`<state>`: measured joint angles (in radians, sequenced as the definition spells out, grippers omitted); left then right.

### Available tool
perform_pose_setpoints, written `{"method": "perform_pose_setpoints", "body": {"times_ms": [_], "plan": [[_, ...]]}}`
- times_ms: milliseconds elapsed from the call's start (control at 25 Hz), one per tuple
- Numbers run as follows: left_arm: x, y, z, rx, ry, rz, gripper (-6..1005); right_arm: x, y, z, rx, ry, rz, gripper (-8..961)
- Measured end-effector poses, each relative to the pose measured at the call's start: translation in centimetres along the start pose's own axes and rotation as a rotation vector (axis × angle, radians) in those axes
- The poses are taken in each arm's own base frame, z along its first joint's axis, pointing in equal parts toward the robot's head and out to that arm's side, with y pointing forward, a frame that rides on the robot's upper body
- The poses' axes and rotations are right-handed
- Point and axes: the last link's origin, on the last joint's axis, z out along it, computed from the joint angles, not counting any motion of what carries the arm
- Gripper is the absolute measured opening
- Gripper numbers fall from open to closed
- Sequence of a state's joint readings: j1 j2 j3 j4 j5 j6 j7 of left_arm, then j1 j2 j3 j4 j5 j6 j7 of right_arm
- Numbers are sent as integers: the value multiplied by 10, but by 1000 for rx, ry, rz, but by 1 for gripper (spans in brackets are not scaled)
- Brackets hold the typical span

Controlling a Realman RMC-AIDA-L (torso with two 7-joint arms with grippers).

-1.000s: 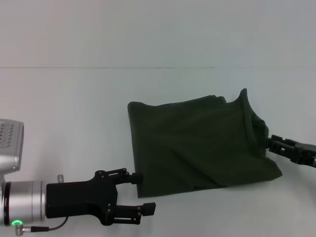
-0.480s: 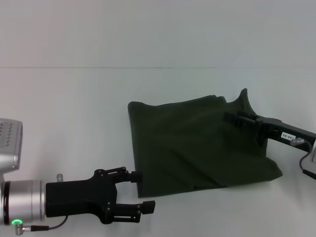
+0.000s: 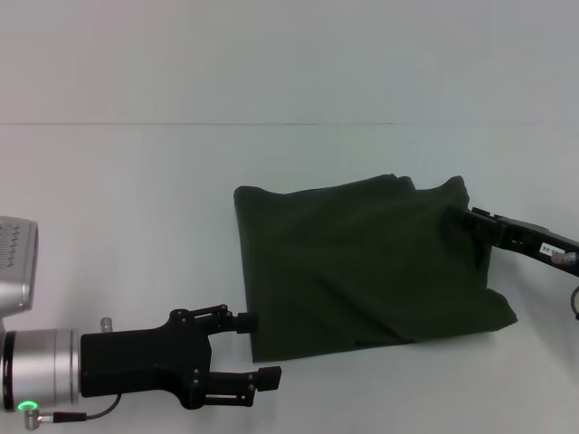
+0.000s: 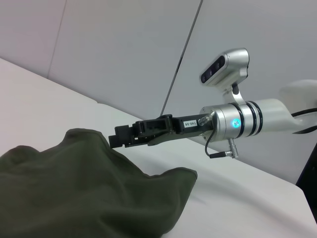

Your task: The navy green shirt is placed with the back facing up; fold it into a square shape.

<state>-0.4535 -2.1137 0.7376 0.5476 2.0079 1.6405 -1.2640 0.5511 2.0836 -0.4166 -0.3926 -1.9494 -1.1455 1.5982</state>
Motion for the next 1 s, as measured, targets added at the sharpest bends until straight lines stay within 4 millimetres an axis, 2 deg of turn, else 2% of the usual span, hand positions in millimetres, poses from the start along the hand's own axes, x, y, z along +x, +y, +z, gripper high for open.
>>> {"method": "perform_pose_setpoints", "body": {"times_ms": [320,560,760,880,1000], "plan": [[3,0,-1,-6,11,-22,804,1,-8,-9,27,-22,15,686],[19,-5,-15,-1,95,-139,798,-4,-1,-30,-68,-69,-28,687],[36,-14,-24,-5,113,-248,794,5,21,-53,-255,-68,-229,686],[41,-18,-26,-3,107,-271,791,20,34,-70,-365,-73,-386,686],[48,-28,-25,33,99,-336,788,36,38,-85,-405,-81,-486,693]]}}
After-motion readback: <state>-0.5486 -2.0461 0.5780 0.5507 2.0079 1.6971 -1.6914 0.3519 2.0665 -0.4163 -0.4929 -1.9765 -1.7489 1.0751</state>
